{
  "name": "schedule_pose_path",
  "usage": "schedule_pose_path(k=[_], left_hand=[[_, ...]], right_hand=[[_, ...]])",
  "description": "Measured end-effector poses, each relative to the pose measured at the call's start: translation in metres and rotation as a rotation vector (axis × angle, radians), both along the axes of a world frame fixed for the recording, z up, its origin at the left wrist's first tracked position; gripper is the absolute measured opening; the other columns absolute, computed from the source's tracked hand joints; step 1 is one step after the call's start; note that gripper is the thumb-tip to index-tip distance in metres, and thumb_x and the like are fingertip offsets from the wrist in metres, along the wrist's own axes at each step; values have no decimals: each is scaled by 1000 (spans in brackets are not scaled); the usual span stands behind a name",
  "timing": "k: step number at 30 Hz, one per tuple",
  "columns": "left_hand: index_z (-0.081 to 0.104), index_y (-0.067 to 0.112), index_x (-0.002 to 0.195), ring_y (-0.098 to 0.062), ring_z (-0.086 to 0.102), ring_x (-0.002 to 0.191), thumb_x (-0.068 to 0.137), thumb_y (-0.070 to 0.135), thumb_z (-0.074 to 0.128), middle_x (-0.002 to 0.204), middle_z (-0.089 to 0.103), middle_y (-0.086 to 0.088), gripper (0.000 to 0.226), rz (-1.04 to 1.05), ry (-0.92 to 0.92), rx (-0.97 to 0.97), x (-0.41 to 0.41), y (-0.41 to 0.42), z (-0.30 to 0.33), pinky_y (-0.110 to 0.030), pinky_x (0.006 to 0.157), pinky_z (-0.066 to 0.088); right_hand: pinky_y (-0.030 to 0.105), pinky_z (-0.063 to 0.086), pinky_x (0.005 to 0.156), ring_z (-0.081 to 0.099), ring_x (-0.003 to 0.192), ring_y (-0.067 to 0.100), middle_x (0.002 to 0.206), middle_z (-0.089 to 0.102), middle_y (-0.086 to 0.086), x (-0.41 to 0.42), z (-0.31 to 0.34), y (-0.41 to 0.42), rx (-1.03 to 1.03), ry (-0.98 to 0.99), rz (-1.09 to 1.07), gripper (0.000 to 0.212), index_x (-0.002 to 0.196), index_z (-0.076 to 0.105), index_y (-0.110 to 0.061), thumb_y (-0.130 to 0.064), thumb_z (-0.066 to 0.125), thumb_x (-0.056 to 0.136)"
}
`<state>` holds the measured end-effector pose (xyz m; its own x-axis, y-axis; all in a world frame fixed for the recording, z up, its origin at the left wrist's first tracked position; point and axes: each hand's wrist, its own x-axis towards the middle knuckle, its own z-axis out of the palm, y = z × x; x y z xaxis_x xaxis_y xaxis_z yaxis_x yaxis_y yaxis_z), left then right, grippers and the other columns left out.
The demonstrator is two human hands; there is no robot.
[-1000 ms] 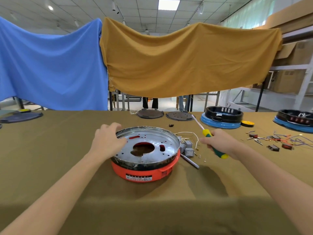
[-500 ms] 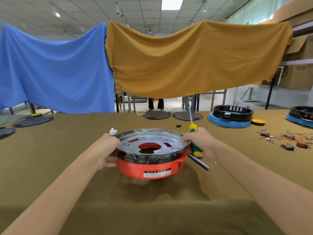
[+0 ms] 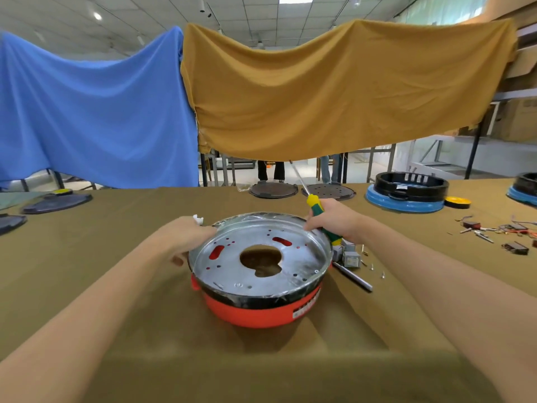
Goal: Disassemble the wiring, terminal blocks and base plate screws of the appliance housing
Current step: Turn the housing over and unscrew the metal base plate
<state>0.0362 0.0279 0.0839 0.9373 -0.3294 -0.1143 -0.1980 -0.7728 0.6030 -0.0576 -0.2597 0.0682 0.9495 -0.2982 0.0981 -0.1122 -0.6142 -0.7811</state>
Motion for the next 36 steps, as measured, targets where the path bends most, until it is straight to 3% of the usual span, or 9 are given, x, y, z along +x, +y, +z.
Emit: schedule_pose_path(k=[4, 10, 13, 15, 17, 19, 23, 28, 36], left_hand=[[64, -5, 97, -27, 55, 69, 87, 3, 44, 95, 67, -22, 23, -86, -38, 12, 7, -17, -5, -30, 58, 45], [65, -11, 103, -34, 74, 75, 83, -8, 43, 88, 73, -25, 30, -153, 164, 82, 0, -17, 3, -37, 60, 62], [60, -4, 105, -31, 74, 76, 87, 2, 46, 93, 71, -22, 23, -148, 201, 130, -3, -15, 0, -34, 57, 60], [47, 8, 121, -25, 69, 78, 89, 15, 51, 106, 67, -17, 32, -161, 102, 150, 3, -18, -2, -32, 60, 57], [32, 23, 139, -22, 61, 87, 90, 23, 53, 126, 57, -13, 54, -220, -52, 133, 12, -25, -4, -35, 76, 53], [26, 29, 147, -20, 55, 95, 92, 31, 56, 141, 40, -11, 63, -306, -226, 123, 15, -38, -8, -34, 85, 46], [46, 37, 132, -25, 46, 120, 91, 58, 56, 142, 31, -4, 48, -497, -288, 238, 15, -63, -18, -40, 101, 41], [57, 41, 122, -26, 48, 122, 85, 70, 54, 141, 35, -2, 47, -460, -317, 332, 10, -66, -25, -46, 104, 41], [55, 46, 123, -28, 40, 133, 85, 73, 50, 150, 31, -2, 47, -418, -351, 386, 4, -66, -27, -45, 105, 36]], right_hand=[[34, 46, 75, 61, 83, 18, 95, 66, 6, 6, -2, -1, -188, -30, 50, 21, 89, 55, -12, -4, 74, 84], [43, 53, 84, 66, 91, 25, 98, 67, 9, 20, 7, -4, -466, -84, -45, 25, 102, 53, -8, -18, 72, 89], [40, 51, 70, 62, 80, 25, 88, 60, 7, 21, 10, -2, -677, -64, -102, 22, 103, 45, -13, -26, 61, 96], [39, 46, 64, 55, 73, 21, 83, 56, 5, 19, 17, -1, -628, -31, -50, 19, 103, 43, -15, -25, 56, 94], [36, 40, 59, 46, 67, 18, 82, 50, 4, 13, 30, -1, -538, 69, 33, 19, 102, 42, -16, -23, 56, 91], [34, 44, 54, 51, 65, 19, 87, 54, 8, 7, 42, -1, -389, 116, 87, 22, 102, 43, -18, -18, 62, 90], [28, 56, 54, 66, 63, 17, 92, 69, 11, -9, 51, 0, -205, -137, 53, 31, 102, 59, -14, -17, 81, 82], [21, 54, 55, 68, 64, 14, 79, 75, 3, -26, 54, -2, -96, -302, 15, 20, 86, 77, -13, -22, 88, 74], [16, 47, 48, 66, 51, 10, 61, 70, -2, -35, 64, 9, -457, -190, 13, 16, 72, 75, -19, -30, 84, 79]])
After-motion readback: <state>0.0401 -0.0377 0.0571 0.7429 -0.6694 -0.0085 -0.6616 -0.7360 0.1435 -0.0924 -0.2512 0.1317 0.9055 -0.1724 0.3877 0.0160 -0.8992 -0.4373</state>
